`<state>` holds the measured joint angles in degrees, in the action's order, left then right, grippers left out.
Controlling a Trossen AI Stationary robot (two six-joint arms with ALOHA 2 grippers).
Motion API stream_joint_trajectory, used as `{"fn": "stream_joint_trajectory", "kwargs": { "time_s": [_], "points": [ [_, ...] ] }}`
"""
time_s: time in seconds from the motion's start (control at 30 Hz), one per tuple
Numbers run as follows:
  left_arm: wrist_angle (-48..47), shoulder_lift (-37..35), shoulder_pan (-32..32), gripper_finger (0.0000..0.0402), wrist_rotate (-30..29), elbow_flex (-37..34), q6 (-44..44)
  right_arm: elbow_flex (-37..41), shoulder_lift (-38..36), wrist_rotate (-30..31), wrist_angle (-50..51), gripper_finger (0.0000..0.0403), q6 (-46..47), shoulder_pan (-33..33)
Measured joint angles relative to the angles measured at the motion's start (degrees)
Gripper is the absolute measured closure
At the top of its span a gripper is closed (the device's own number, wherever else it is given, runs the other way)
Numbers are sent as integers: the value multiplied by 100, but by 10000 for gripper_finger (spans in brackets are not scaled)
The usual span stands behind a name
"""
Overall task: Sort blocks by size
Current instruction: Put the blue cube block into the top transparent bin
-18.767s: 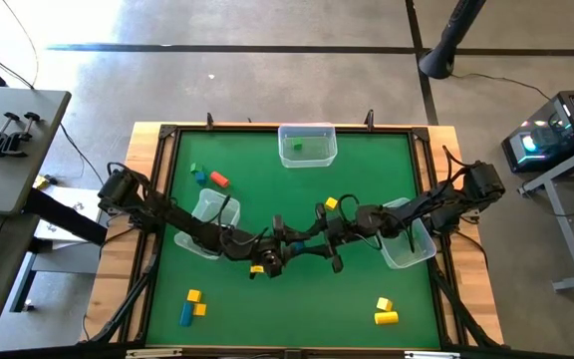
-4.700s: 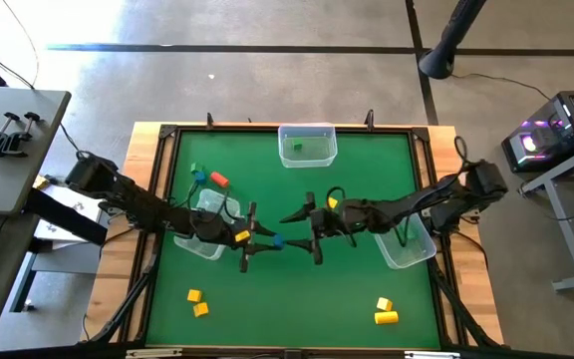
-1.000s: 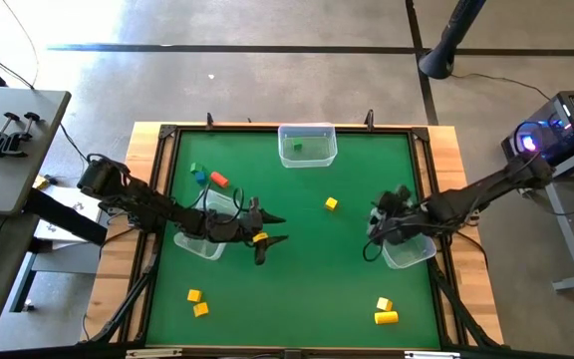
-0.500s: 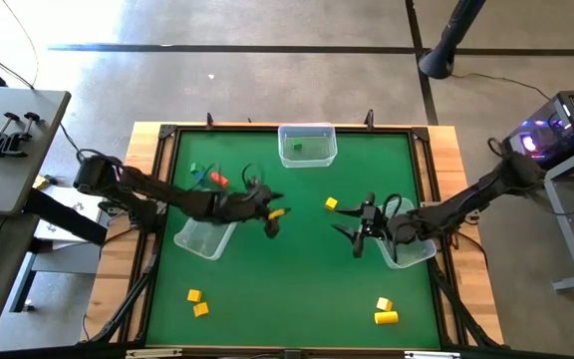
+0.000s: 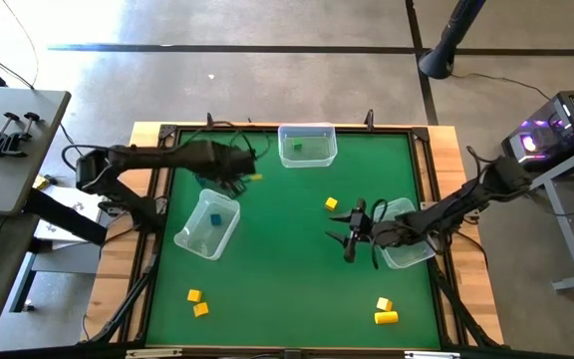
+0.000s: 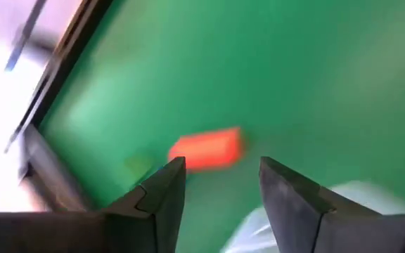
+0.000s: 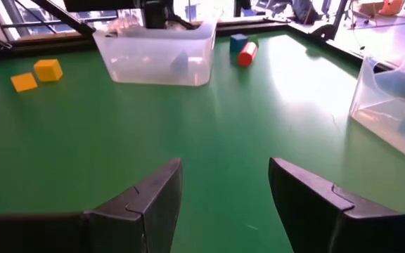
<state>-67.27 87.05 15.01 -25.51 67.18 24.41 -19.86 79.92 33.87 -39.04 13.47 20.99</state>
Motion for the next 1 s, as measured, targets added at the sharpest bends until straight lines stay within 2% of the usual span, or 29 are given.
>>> {"fn": "stream_joint_trajectory", "kwargs": {
  "time_s": [0.17, 0.3, 0.5, 0.67, 1.0],
  "points": [
    [-627, 2, 917, 240, 238, -123, -249, 0, 143, -1, -78, 194, 23, 2],
    [-447, 2, 1764, 235, 931, -266, -612, 0, 151, 0, -189, 194, -51, 2],
    [-159, 2, 2727, 198, 1693, -662, -809, 0, 151, -2, -202, 194, -91, 4],
    [112, 2, 3168, 178, 1835, -1139, -730, 0, 151, -2, -204, 194, -111, 4],
    [1132, 4, 3472, 183, 2365, -1753, -579, -2, 151, 0, -208, 194, -112, 0]
  ]
}}
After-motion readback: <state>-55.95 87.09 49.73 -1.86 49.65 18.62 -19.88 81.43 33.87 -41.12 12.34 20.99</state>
